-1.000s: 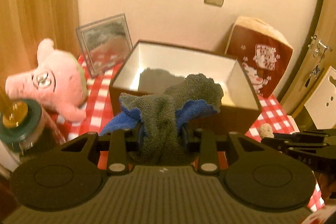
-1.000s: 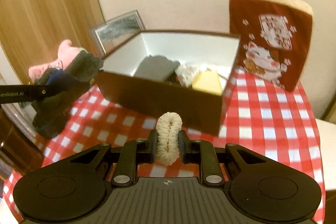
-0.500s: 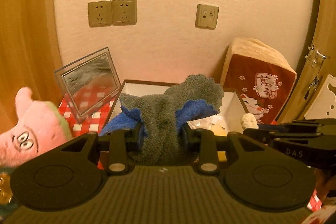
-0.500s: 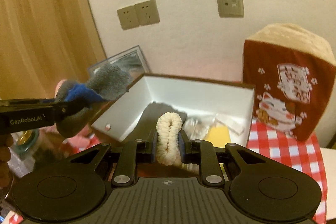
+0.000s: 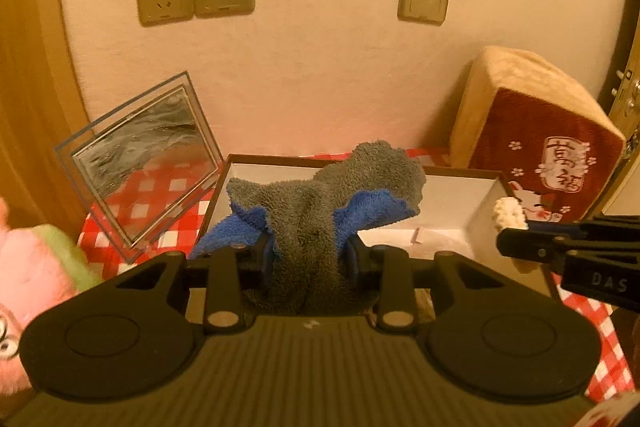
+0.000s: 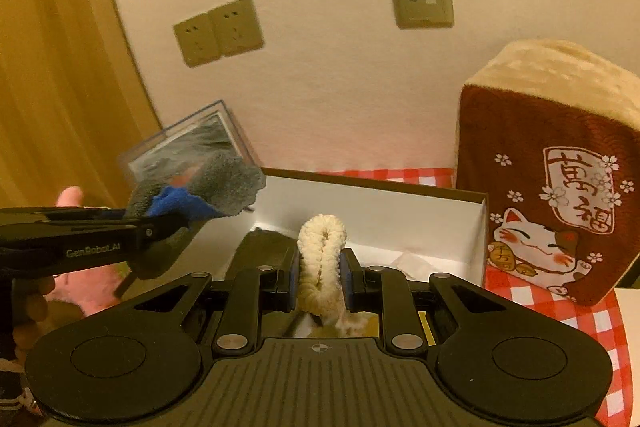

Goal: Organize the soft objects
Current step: 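Carry the towel bundle and white ring over the box with both grippers, then open both grippers to drop the towels and ring into the box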

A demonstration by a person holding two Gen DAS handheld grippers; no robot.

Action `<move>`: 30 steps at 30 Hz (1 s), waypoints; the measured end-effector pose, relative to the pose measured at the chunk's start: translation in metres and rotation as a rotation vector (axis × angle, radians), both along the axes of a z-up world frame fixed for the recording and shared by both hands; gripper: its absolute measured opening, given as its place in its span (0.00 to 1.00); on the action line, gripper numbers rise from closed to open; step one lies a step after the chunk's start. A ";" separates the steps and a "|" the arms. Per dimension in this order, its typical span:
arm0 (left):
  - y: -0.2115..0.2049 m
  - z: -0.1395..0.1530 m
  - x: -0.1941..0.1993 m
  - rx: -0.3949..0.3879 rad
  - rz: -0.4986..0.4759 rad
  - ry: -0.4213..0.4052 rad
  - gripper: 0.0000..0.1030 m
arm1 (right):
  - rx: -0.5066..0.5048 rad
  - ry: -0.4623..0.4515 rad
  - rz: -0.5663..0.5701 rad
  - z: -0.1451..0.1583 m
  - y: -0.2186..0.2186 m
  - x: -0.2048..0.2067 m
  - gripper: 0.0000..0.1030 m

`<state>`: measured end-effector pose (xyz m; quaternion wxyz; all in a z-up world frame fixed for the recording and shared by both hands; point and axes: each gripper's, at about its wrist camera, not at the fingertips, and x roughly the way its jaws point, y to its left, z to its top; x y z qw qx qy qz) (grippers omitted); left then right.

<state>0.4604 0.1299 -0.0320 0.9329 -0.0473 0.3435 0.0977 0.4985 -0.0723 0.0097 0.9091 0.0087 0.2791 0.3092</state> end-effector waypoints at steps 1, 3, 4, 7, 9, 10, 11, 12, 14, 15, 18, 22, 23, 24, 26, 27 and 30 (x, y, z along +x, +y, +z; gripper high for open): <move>0.002 -0.003 0.006 0.001 -0.001 0.002 0.33 | -0.004 0.003 -0.008 -0.002 0.001 0.004 0.21; 0.006 -0.009 0.016 0.002 -0.014 0.005 0.38 | -0.014 0.008 -0.025 -0.005 0.001 0.013 0.21; 0.007 -0.013 0.022 0.008 -0.021 0.013 0.44 | -0.017 0.011 -0.033 -0.007 0.000 0.017 0.21; 0.007 -0.025 0.033 0.032 -0.029 0.036 0.46 | -0.027 0.022 -0.057 -0.012 -0.004 0.029 0.21; 0.008 -0.032 0.038 0.036 -0.033 0.056 0.49 | -0.036 0.027 -0.074 -0.015 -0.009 0.035 0.21; 0.009 -0.034 0.039 0.033 -0.035 0.061 0.50 | -0.039 0.029 -0.082 -0.016 -0.012 0.037 0.21; 0.008 -0.035 0.040 0.031 -0.036 0.062 0.50 | -0.041 0.031 -0.088 -0.017 -0.014 0.040 0.21; 0.009 -0.035 0.040 0.028 -0.035 0.064 0.50 | -0.044 0.033 -0.096 -0.018 -0.017 0.042 0.21; 0.010 -0.036 0.041 0.019 -0.037 0.070 0.50 | -0.048 0.039 -0.107 -0.019 -0.021 0.047 0.21; 0.010 -0.036 0.042 0.015 -0.040 0.074 0.51 | -0.051 0.043 -0.112 -0.021 -0.023 0.049 0.21; 0.009 -0.037 0.044 0.021 -0.044 0.089 0.54 | -0.062 0.048 -0.120 -0.024 -0.025 0.053 0.21; 0.007 -0.037 0.044 0.039 -0.045 0.097 0.54 | -0.065 0.057 -0.120 -0.028 -0.024 0.061 0.21; 0.007 -0.037 0.044 0.039 -0.044 0.098 0.54 | -0.060 0.061 -0.118 -0.029 -0.024 0.063 0.21; 0.007 -0.036 0.044 0.040 -0.045 0.099 0.54 | -0.058 0.063 -0.118 -0.029 -0.023 0.065 0.21; 0.007 -0.036 0.043 0.044 -0.039 0.100 0.54 | -0.059 0.060 -0.118 -0.030 -0.020 0.069 0.21; 0.007 -0.036 0.043 0.047 -0.036 0.102 0.54 | -0.053 0.061 -0.113 -0.029 -0.019 0.070 0.21; 0.007 -0.035 0.042 0.055 -0.036 0.105 0.55 | -0.028 0.059 -0.097 -0.026 -0.015 0.074 0.29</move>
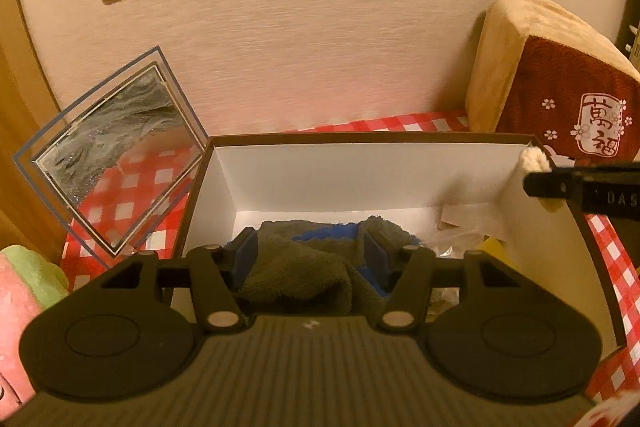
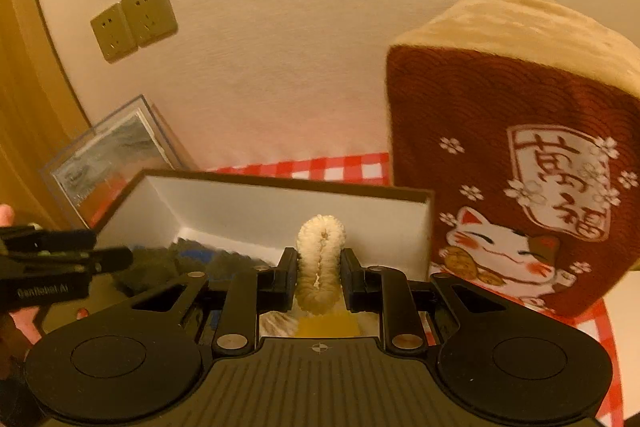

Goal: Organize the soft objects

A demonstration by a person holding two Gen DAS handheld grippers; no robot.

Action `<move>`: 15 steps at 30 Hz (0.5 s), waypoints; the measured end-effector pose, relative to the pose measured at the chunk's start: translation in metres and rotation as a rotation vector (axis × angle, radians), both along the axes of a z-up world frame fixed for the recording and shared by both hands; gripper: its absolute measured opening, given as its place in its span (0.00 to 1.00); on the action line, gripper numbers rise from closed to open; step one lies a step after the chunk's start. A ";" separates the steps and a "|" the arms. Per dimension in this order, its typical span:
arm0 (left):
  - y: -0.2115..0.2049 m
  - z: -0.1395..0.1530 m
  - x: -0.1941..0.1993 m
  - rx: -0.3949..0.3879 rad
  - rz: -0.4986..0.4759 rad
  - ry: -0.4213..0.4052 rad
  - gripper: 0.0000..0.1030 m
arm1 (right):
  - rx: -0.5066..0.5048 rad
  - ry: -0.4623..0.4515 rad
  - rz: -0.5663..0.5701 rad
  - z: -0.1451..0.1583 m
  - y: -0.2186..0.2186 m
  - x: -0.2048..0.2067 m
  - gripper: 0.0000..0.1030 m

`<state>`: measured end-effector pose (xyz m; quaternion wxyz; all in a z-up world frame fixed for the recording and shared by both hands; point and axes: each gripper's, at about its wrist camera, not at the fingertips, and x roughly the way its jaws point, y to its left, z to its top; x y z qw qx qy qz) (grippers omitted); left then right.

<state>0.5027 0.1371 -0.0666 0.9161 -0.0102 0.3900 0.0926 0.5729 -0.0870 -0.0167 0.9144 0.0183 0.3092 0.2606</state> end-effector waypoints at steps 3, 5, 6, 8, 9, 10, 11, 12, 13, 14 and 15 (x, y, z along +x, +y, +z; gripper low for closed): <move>-0.001 0.001 -0.001 0.010 0.001 0.000 0.55 | 0.020 -0.030 -0.027 0.005 0.001 0.001 0.59; -0.001 0.003 -0.003 0.010 -0.001 0.000 0.57 | 0.039 -0.052 -0.020 0.008 0.000 0.001 0.60; -0.001 0.003 -0.003 0.010 0.000 -0.001 0.58 | 0.040 -0.053 -0.022 0.010 -0.001 0.001 0.60; -0.002 0.005 -0.005 0.010 -0.002 -0.007 0.58 | 0.043 -0.056 -0.025 0.011 -0.003 0.000 0.61; -0.002 0.006 -0.006 0.009 -0.002 -0.009 0.58 | 0.044 -0.056 -0.024 0.012 -0.004 0.000 0.61; -0.003 0.007 -0.006 0.008 -0.002 -0.010 0.58 | 0.045 -0.055 -0.025 0.012 -0.005 0.000 0.62; -0.003 0.008 -0.007 0.007 -0.002 -0.011 0.58 | 0.045 -0.054 -0.028 0.012 -0.007 -0.001 0.62; -0.004 0.010 -0.008 0.006 -0.003 -0.013 0.58 | 0.045 -0.052 -0.032 0.012 -0.009 -0.002 0.62; -0.005 0.011 -0.010 0.006 -0.005 -0.016 0.59 | 0.045 -0.049 -0.035 0.012 -0.009 -0.003 0.63; -0.005 0.012 -0.010 0.006 -0.006 -0.018 0.59 | 0.046 -0.046 -0.037 0.012 -0.010 -0.004 0.63; -0.006 0.013 -0.012 0.007 -0.008 -0.020 0.60 | 0.046 -0.044 -0.038 0.013 -0.012 -0.005 0.63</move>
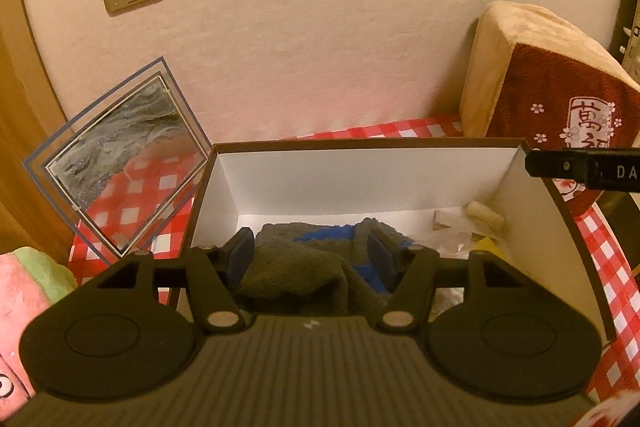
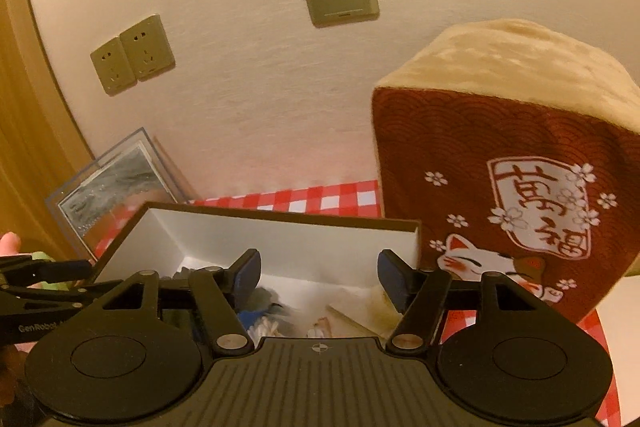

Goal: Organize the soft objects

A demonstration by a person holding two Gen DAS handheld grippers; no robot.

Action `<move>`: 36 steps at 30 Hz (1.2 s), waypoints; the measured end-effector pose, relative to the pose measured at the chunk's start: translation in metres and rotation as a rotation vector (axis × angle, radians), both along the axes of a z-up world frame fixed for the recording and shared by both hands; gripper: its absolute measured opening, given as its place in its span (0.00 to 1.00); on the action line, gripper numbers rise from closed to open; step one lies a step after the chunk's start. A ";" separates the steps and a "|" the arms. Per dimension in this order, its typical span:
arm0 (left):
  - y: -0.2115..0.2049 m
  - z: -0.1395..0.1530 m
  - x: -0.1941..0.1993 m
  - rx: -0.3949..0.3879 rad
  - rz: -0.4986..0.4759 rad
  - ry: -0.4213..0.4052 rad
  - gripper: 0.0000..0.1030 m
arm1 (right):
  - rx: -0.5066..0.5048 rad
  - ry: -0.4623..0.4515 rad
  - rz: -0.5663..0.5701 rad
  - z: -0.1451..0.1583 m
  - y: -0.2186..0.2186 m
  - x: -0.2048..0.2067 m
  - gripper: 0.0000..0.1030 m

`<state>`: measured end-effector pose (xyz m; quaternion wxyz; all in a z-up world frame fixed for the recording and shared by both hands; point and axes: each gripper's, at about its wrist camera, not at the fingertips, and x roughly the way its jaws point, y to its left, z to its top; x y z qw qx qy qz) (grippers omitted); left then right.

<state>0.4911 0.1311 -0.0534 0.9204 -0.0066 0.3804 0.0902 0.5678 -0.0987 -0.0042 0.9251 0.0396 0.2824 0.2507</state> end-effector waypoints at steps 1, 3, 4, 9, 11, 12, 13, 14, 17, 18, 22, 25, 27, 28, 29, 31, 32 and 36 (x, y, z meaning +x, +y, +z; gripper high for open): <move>-0.001 0.001 -0.002 0.000 0.000 -0.002 0.63 | 0.000 0.001 -0.003 0.000 -0.002 -0.002 0.63; -0.002 0.004 -0.005 -0.001 0.001 -0.008 0.64 | 0.002 0.007 -0.005 0.000 -0.006 -0.005 0.64; -0.003 0.006 -0.008 -0.002 0.001 -0.011 0.64 | 0.003 0.011 -0.003 0.000 -0.009 -0.008 0.64; -0.010 0.014 -0.025 -0.004 0.009 -0.020 0.64 | 0.010 0.031 0.017 -0.002 -0.018 -0.030 0.65; -0.014 0.018 -0.035 -0.004 0.014 -0.025 0.64 | 0.009 0.033 0.030 -0.003 -0.022 -0.044 0.65; -0.017 0.020 -0.041 -0.001 0.018 -0.026 0.64 | 0.009 0.031 0.035 -0.003 -0.024 -0.052 0.66; -0.020 0.022 -0.047 0.000 0.021 -0.028 0.64 | 0.010 0.029 0.035 -0.004 -0.026 -0.060 0.66; -0.023 0.024 -0.054 -0.001 0.025 -0.031 0.64 | 0.013 0.028 0.036 -0.004 -0.028 -0.068 0.66; -0.034 0.031 -0.076 -0.001 0.035 -0.038 0.70 | 0.022 0.029 0.048 -0.005 -0.035 -0.093 0.67; -0.038 0.033 -0.084 0.003 0.039 -0.044 0.71 | 0.024 0.032 0.051 -0.005 -0.038 -0.101 0.67; -0.057 0.046 -0.115 0.005 0.055 -0.060 0.71 | 0.034 0.034 0.069 -0.004 -0.050 -0.134 0.68; -0.072 0.056 -0.141 0.001 0.069 -0.082 0.75 | 0.055 0.039 0.082 -0.003 -0.059 -0.157 0.69; -0.085 0.061 -0.159 0.010 0.083 -0.093 0.77 | 0.064 0.041 0.098 -0.002 -0.064 -0.172 0.70; -0.092 0.062 -0.168 0.017 0.088 -0.100 0.77 | 0.065 0.041 0.098 -0.002 -0.067 -0.180 0.72; -0.099 0.064 -0.178 0.024 0.096 -0.106 0.77 | 0.066 0.041 0.100 -0.002 -0.068 -0.187 0.73; -0.113 0.066 -0.195 0.048 0.114 -0.104 0.77 | 0.065 0.039 0.116 -0.002 -0.072 -0.202 0.74; -0.121 0.066 -0.205 0.066 0.120 -0.103 0.77 | 0.060 0.037 0.121 -0.002 -0.073 -0.209 0.74; -0.139 0.066 -0.237 0.054 0.141 -0.086 0.77 | 0.044 0.035 0.144 -0.006 -0.077 -0.238 0.75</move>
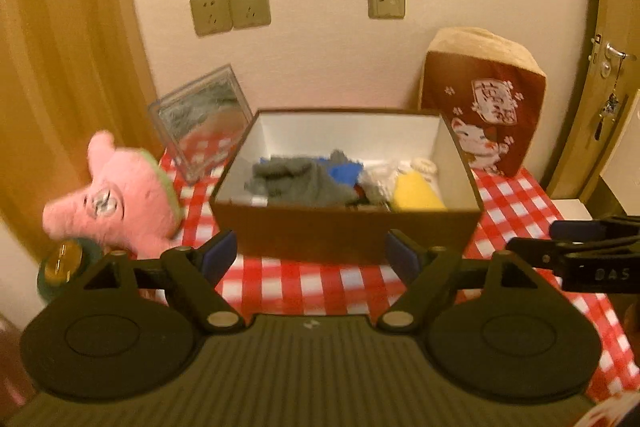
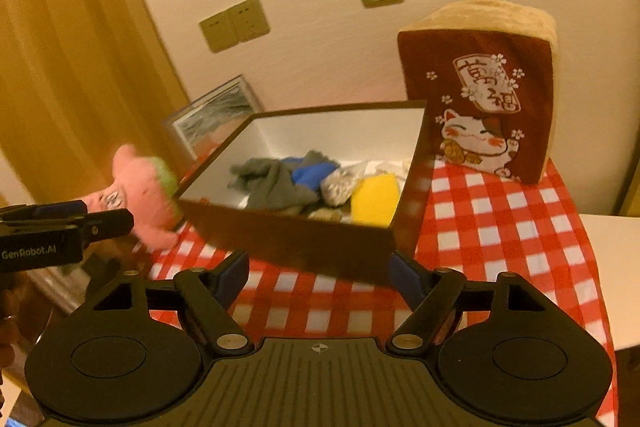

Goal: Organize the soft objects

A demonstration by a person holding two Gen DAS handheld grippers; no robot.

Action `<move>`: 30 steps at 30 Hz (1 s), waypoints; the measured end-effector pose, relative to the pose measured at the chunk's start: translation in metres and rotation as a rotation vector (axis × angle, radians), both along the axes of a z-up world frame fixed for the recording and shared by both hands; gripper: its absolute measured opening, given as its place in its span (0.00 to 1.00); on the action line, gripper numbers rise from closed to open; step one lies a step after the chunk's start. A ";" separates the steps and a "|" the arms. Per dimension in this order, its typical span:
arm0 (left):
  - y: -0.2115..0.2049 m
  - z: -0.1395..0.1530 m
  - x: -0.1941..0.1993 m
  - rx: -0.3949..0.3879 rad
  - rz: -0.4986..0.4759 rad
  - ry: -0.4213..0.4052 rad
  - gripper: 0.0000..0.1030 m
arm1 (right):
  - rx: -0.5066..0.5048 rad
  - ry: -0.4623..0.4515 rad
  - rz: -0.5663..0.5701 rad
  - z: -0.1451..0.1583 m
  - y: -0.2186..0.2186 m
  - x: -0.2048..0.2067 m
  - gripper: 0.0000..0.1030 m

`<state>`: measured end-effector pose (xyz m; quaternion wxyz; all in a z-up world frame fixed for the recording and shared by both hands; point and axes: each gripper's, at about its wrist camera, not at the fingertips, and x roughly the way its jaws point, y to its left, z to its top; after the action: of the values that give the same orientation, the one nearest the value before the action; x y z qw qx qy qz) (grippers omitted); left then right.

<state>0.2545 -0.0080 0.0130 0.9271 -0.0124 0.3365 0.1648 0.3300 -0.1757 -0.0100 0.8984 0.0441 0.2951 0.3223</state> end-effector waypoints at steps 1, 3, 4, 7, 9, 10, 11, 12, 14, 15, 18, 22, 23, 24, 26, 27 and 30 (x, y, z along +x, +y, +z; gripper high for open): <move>-0.003 0.000 -0.008 -0.012 0.008 0.002 0.77 | -0.004 0.001 0.006 -0.001 -0.001 -0.007 0.75; -0.007 0.001 -0.022 -0.031 0.020 0.007 0.77 | -0.014 0.003 0.004 -0.003 -0.002 -0.021 0.75; -0.009 0.001 -0.028 -0.036 0.023 0.009 0.77 | -0.015 0.003 0.000 -0.004 -0.003 -0.027 0.75; -0.014 0.001 -0.047 -0.045 0.035 0.019 0.77 | 0.001 0.016 0.001 -0.007 -0.008 -0.044 0.75; -0.017 -0.001 -0.059 -0.047 0.037 0.029 0.77 | 0.004 0.041 -0.014 -0.009 -0.010 -0.054 0.75; -0.018 -0.002 -0.065 -0.048 0.037 0.038 0.77 | 0.004 0.053 -0.020 -0.009 -0.011 -0.058 0.75; -0.019 -0.003 -0.071 -0.050 0.037 0.045 0.77 | 0.004 0.063 -0.023 -0.010 -0.012 -0.063 0.75; -0.020 -0.004 -0.077 -0.054 0.037 0.052 0.77 | 0.003 0.073 -0.026 -0.010 -0.012 -0.068 0.75; -0.022 -0.006 -0.090 -0.069 0.030 0.065 0.77 | -0.011 0.086 -0.030 -0.010 -0.012 -0.080 0.75; -0.023 -0.007 -0.097 -0.078 0.023 0.074 0.77 | -0.024 0.089 -0.032 -0.010 -0.010 -0.088 0.75; -0.026 -0.008 -0.116 -0.091 0.009 0.094 0.77 | -0.046 0.082 -0.054 -0.007 -0.008 -0.112 0.75; -0.027 -0.009 -0.139 -0.089 0.002 0.105 0.77 | -0.073 0.078 -0.055 -0.005 -0.002 -0.145 0.75; -0.026 -0.009 -0.145 -0.093 -0.001 0.105 0.77 | -0.082 0.076 -0.056 -0.006 0.000 -0.152 0.75; -0.026 -0.009 -0.151 -0.098 -0.003 0.107 0.77 | -0.089 0.073 -0.056 -0.006 0.002 -0.160 0.75; -0.025 -0.010 -0.162 -0.109 -0.011 0.113 0.77 | -0.107 0.072 -0.061 -0.008 0.005 -0.173 0.75; -0.025 -0.010 -0.167 -0.114 -0.016 0.116 0.77 | -0.113 0.074 -0.065 -0.009 0.007 -0.181 0.75; -0.026 -0.011 -0.182 -0.123 -0.034 0.120 0.77 | -0.119 0.080 -0.068 -0.011 0.011 -0.201 0.75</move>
<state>0.0722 -0.0336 0.0025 0.9055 -0.0536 0.4009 0.1284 0.1292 -0.1651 -0.0213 0.8973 0.0132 0.3476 0.2716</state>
